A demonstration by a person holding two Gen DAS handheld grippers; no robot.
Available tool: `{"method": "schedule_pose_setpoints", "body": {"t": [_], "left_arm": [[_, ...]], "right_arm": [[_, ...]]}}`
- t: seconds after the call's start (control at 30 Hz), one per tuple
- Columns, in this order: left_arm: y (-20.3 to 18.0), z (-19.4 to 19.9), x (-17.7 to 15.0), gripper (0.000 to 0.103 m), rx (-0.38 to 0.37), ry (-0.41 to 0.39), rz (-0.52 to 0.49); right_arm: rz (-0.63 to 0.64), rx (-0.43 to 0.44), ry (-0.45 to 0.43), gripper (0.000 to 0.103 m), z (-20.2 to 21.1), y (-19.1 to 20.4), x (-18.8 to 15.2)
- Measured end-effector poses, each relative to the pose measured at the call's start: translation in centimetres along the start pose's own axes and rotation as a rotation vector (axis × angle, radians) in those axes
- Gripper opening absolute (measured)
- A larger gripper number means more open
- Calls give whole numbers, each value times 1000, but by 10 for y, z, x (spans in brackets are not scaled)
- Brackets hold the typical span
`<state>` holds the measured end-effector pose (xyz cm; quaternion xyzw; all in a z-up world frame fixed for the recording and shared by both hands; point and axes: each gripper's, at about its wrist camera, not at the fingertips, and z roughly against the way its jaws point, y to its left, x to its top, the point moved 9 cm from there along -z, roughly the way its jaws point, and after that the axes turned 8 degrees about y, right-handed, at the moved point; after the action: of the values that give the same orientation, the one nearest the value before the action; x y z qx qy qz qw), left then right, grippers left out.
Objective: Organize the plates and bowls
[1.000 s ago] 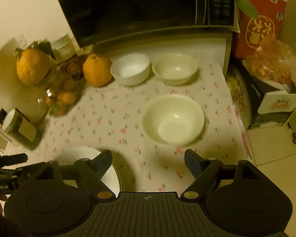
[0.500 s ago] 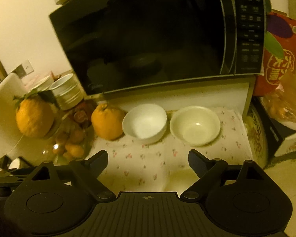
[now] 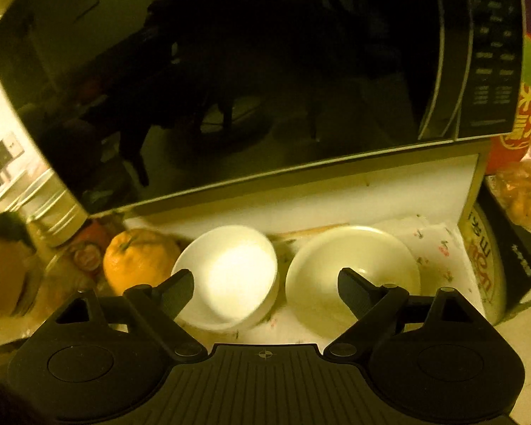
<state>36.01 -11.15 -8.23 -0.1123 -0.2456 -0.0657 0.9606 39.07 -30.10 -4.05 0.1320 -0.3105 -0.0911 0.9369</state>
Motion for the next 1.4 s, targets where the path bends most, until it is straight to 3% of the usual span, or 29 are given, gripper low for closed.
{"method": "schedule_pose_setpoints", "body": {"t": [0.2,0.37,0.63,0.9,1.03,1.13,1.23,1.27,1.4], "left_arm": [[-9,-19,10,102,-31,0,-10],[-17,-32,15,94,-59,-6,-18],[-21,-40,17,93,-24,-2,-24],[-20,-44,11,79,3,-2,8],[-13,-50,7,57,14,28,23],[-13,-53,5,41,-39,44,46],[-19,-51,5,16,-88,39,36],[-22,-50,5,12,-92,37,26],[-27,-41,4,12,-66,22,-11]], "right_arm": [[4,20,-9,90,-28,-5,10],[50,13,-21,86,-45,-2,15],[93,18,-20,45,-68,6,19],[98,-10,12,25,-80,6,14],[116,-29,25,13,-83,5,10],[112,-17,31,10,-83,5,7],[121,-20,34,9,-79,6,6],[118,-20,40,9,-78,6,5],[120,-34,56,9,-69,7,2]]}}
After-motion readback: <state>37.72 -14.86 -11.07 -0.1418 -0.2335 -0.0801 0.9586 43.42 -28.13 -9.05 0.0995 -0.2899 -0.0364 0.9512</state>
